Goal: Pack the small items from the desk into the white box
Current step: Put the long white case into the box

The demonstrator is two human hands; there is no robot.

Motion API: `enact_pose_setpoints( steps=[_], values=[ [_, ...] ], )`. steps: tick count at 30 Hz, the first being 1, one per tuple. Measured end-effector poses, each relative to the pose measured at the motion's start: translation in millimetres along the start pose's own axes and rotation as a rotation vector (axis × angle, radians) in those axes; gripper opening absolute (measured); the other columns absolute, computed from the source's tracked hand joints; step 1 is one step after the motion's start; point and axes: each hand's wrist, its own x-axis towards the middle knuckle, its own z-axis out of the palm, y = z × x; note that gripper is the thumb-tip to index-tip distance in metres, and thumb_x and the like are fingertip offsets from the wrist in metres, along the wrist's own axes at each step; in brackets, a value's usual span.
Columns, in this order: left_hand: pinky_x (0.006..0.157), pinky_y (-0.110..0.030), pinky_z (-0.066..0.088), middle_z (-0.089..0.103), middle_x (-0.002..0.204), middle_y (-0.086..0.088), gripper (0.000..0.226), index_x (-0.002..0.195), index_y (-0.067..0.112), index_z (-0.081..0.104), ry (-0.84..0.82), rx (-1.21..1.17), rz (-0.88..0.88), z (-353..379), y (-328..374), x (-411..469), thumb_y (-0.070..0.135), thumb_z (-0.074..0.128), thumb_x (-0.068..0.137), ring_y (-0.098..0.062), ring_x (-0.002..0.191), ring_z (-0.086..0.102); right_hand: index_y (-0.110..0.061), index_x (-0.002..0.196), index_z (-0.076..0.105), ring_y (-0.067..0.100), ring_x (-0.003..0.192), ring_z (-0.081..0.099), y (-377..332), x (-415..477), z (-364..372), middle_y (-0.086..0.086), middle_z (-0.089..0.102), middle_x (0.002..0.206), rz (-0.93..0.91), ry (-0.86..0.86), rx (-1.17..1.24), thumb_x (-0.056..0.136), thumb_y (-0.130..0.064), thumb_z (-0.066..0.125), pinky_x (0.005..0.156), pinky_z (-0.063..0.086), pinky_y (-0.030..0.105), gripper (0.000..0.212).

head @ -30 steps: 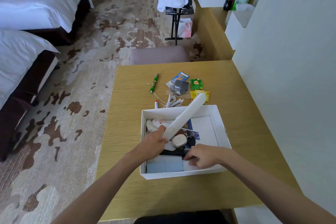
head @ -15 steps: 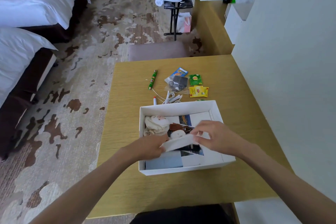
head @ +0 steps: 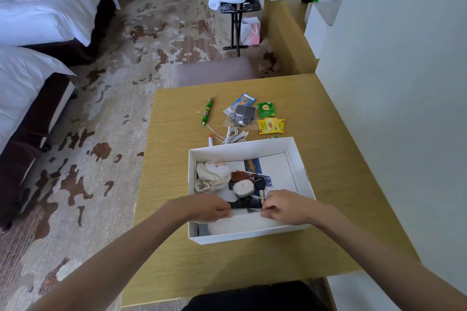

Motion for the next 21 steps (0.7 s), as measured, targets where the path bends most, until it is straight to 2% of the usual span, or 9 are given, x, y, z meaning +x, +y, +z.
enact_pose_setpoints(
  steps=[2,3,7,10,13,16,19,21],
  values=[
    [0.08,-0.032,0.044,0.063,0.109,0.001,0.027,0.114,0.028,0.053,0.006,0.049,-0.001,2,1,4,0.046,0.044,0.096,-0.017,0.093,0.055,-0.018,0.117,0.065,0.012,0.095,0.054,-1,4,4,-0.003,0.059,0.105,-0.01,0.016,0.009,0.096,-0.033,0.054,0.084,0.043,0.03,0.028],
    [0.081,-0.032,0.044,0.063,0.114,0.002,0.026,0.116,0.028,0.052,0.012,0.073,0.003,3,2,5,0.042,0.048,0.094,-0.017,0.096,0.056,-0.02,0.12,0.062,0.014,0.097,0.055,-2,6,6,-0.002,0.059,0.108,-0.009,0.021,0.021,0.095,-0.032,0.055,0.086,0.044,0.031,0.029],
    [0.075,-0.029,0.043,0.064,0.111,0.003,0.02,0.106,0.023,0.057,0.018,0.047,-0.023,2,0,9,0.032,0.061,0.088,-0.013,0.092,0.054,-0.021,0.109,0.065,0.011,0.09,0.057,-5,13,12,-0.003,0.063,0.104,-0.035,0.047,0.089,0.09,-0.031,0.064,0.078,0.045,0.025,0.022],
    [0.086,-0.032,0.047,0.063,0.114,0.006,0.027,0.113,0.027,0.056,-0.036,0.012,-0.108,-3,1,7,0.032,0.062,0.087,-0.015,0.101,0.056,-0.021,0.108,0.067,0.008,0.089,0.058,-7,18,13,-0.005,0.066,0.106,-0.053,0.045,0.121,0.089,-0.035,0.065,0.076,0.043,0.022,0.023],
    [0.088,-0.029,0.045,0.062,0.119,0.008,0.033,0.122,0.029,0.053,-0.035,-0.017,-0.177,-7,5,3,0.034,0.056,0.089,-0.014,0.106,0.056,-0.023,0.114,0.066,0.011,0.097,0.06,-7,20,11,-0.003,0.066,0.113,-0.093,0.045,0.081,0.09,-0.04,0.06,0.084,0.048,0.028,0.03],
    [0.087,-0.026,0.044,0.064,0.118,0.009,0.029,0.12,0.029,0.055,0.106,-0.117,-0.192,-10,12,-2,0.033,0.053,0.092,-0.011,0.101,0.056,-0.023,0.117,0.064,0.012,0.094,0.061,0,13,0,-0.004,0.067,0.108,-0.126,0.122,0.047,0.091,-0.038,0.059,0.085,0.05,0.032,0.031],
    [0.081,-0.027,0.046,0.067,0.111,0.007,0.021,0.112,0.028,0.06,0.347,-0.18,-0.195,-18,18,-4,0.031,0.049,0.094,-0.01,0.093,0.058,-0.021,0.119,0.063,0.01,0.092,0.061,7,3,-27,-0.005,0.067,0.105,-0.168,0.255,0.09,0.092,-0.032,0.059,0.082,0.05,0.029,0.03],
    [0.083,-0.031,0.049,0.068,0.107,0.005,0.019,0.108,0.028,0.061,0.517,-0.187,-0.199,-28,22,0,0.029,0.047,0.095,-0.015,0.093,0.061,-0.021,0.118,0.064,0.008,0.094,0.06,13,0,-51,-0.006,0.067,0.103,-0.208,0.375,0.118,0.094,-0.029,0.057,0.081,0.048,0.025,0.026]
  ],
)
